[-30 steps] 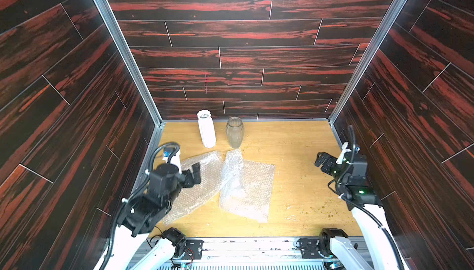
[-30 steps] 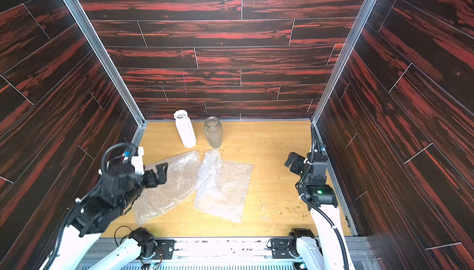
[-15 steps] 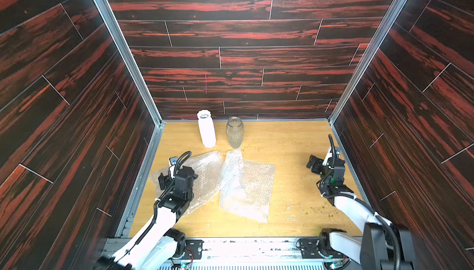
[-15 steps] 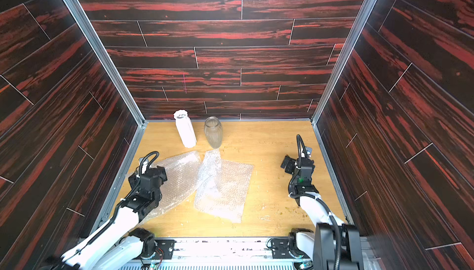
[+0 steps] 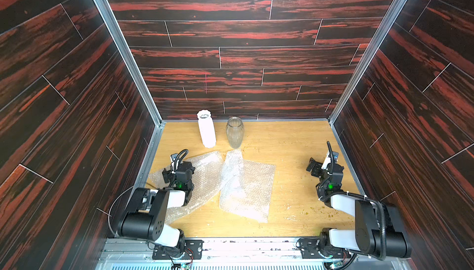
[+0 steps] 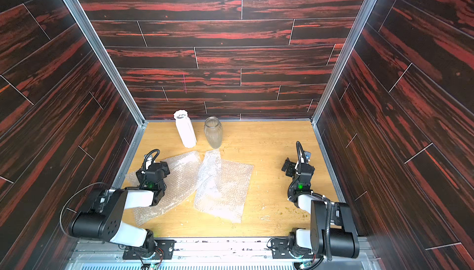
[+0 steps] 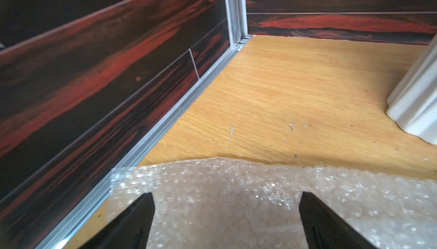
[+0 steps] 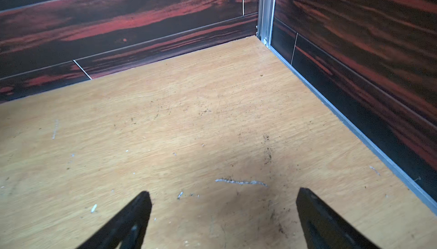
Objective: Unwrap the vase from the bubble wrap
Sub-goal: Reset both arms
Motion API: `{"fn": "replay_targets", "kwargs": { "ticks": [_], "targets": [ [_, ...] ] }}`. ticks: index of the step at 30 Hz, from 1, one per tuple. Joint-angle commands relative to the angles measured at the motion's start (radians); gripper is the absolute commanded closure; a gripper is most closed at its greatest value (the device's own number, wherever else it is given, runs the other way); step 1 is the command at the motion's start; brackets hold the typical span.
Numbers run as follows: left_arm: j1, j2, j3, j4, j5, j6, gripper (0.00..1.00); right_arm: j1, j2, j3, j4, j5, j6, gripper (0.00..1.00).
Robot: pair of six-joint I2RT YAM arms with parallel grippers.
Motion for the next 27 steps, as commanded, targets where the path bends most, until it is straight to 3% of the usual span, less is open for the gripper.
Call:
{"fn": "replay_targets", "kwargs": {
  "ticks": [1, 4, 7, 10, 12, 13, 27],
  "targets": [
    [0.027, -0.005, 0.023, 0.063, 0.108, 0.004, 0.00, -0.014, 0.048, 0.024, 0.111, 0.051, -0.036, 0.01],
    [0.045, 0.083, 0.020, 0.230, 0.084, 0.008, 0.00, -0.018, 0.094, 0.012, 0.211, 0.017, -0.014, 0.01],
    [0.061, 0.019, 0.057, 0.018, 0.126, -0.033, 0.00, -0.016, 0.144, 0.008, 0.254, 0.000, -0.030, 0.01],
    [0.065, 0.031, 0.052, 0.057, 0.123, -0.035, 0.00, -0.016, 0.201, -0.067, 0.481, 0.006, -0.032, 0.01],
    [0.065, 0.022, 0.051, 0.042, 0.128, -0.034, 0.00, -0.009, 0.183, -0.045, 0.383, 0.014, -0.031, 0.01],
    [0.064, 0.022, 0.050, 0.046, 0.126, -0.034, 0.00, -0.006, 0.204, -0.054, 0.442, 0.018, -0.039, 0.01],
    [0.065, 0.025, 0.053, 0.041, 0.128, -0.034, 0.00, -0.004, 0.197, -0.053, 0.420, 0.019, -0.036, 0.01]
  ]
}}
